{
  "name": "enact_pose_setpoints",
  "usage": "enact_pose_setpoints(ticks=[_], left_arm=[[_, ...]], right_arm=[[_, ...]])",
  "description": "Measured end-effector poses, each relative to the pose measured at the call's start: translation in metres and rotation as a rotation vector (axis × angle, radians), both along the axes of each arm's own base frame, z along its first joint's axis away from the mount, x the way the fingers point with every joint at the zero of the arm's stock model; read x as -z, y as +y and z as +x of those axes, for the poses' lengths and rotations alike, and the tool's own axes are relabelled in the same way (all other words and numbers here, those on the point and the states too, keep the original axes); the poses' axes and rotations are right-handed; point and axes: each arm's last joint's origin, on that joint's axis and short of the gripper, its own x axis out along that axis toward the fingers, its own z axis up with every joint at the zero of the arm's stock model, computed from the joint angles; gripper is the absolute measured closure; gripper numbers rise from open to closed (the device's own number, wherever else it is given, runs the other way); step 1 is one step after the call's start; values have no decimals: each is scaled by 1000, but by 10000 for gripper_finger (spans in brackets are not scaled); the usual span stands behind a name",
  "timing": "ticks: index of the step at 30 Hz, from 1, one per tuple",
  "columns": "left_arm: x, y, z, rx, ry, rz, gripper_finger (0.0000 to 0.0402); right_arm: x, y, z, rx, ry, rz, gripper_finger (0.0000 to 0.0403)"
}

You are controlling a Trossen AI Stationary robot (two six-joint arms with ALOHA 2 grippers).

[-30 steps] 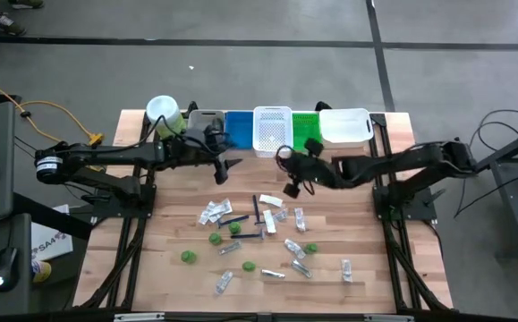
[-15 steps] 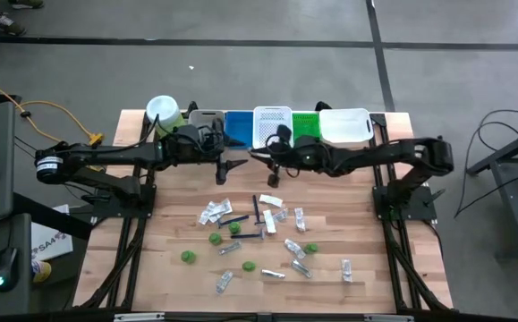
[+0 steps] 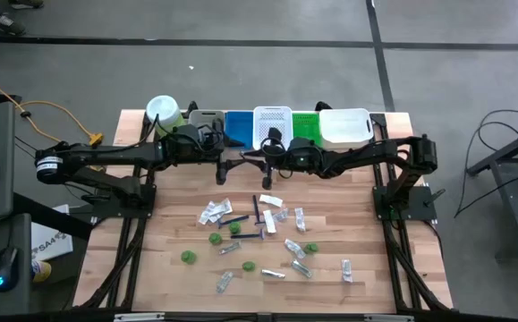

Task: Pick & Place Travel size toiletries
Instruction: Put the silver nail cutter into the blue bin

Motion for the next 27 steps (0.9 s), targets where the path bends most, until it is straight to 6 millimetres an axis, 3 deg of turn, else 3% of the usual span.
enact_pose_setpoints(ticks=[4, 9, 15, 21, 27], left_arm=[[0, 0, 0, 12, -4, -19, 234], [0, 0, 0, 14, 0, -19, 340], [1, -1, 0, 14, 4, -19, 348], [2, 1, 0, -32, 14, -23, 348], [2, 7, -2, -261, 29, 38, 348]], right_arm=[[-2, -1, 0, 2, -17, -10, 362], [-1, -1, 0, 3, -4, -3, 362], [0, -1, 0, 3, 0, 0, 354], [-1, -3, -2, 86, 13, 20, 226], [-13, -5, -17, 261, 107, 55, 115]])
